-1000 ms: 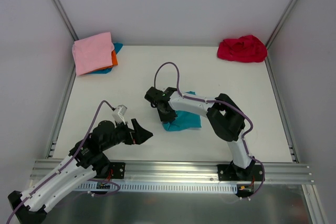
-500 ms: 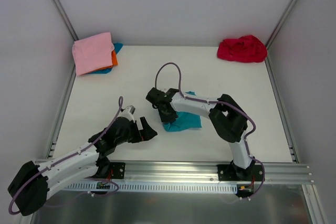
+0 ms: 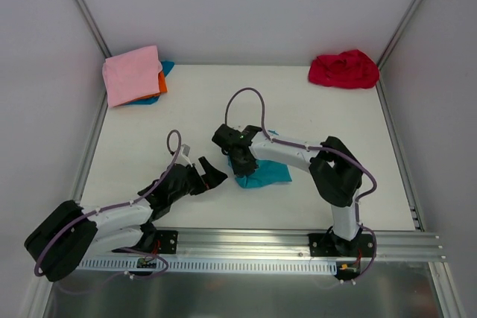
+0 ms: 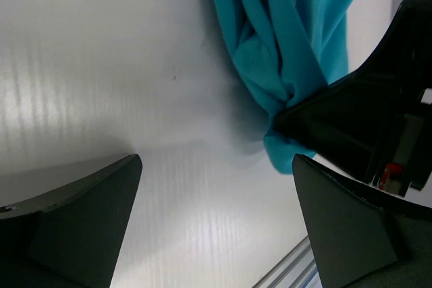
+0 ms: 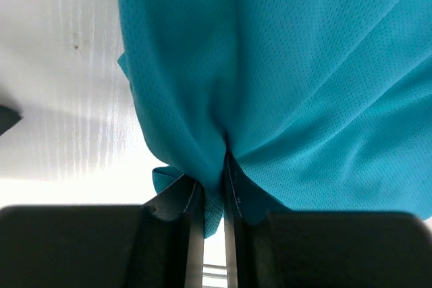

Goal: Fold and stack the t-shirts
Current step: Put the neatly folded tshirt into the corner of the board with the left arm

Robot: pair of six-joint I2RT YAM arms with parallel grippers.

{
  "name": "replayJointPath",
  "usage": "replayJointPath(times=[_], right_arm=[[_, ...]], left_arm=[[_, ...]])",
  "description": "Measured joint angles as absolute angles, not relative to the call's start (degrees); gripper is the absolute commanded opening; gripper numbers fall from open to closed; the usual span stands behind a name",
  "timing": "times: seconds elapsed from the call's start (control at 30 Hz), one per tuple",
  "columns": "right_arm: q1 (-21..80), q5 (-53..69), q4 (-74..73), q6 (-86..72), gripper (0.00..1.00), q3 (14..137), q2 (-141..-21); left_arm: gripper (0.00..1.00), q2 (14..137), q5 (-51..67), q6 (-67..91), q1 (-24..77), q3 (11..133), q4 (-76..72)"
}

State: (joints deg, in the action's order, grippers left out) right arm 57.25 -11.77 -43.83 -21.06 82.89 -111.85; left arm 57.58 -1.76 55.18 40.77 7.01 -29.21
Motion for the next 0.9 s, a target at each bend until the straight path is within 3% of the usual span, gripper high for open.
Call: replayJointPath(times=[0.53,0.9], right_arm=[[57.41,-13.74,-45.23,-21.87,0.0,82.89,-109.86],[57.91,-13.26,-45.87,-21.89,0.0,82.89,-109.45]], left_arm=[[0.99,86.24,0.03,66.46,40.77,10.11,-61.78],[0.99,88.33,-1.37,69.76,40.77,8.27,-67.48]])
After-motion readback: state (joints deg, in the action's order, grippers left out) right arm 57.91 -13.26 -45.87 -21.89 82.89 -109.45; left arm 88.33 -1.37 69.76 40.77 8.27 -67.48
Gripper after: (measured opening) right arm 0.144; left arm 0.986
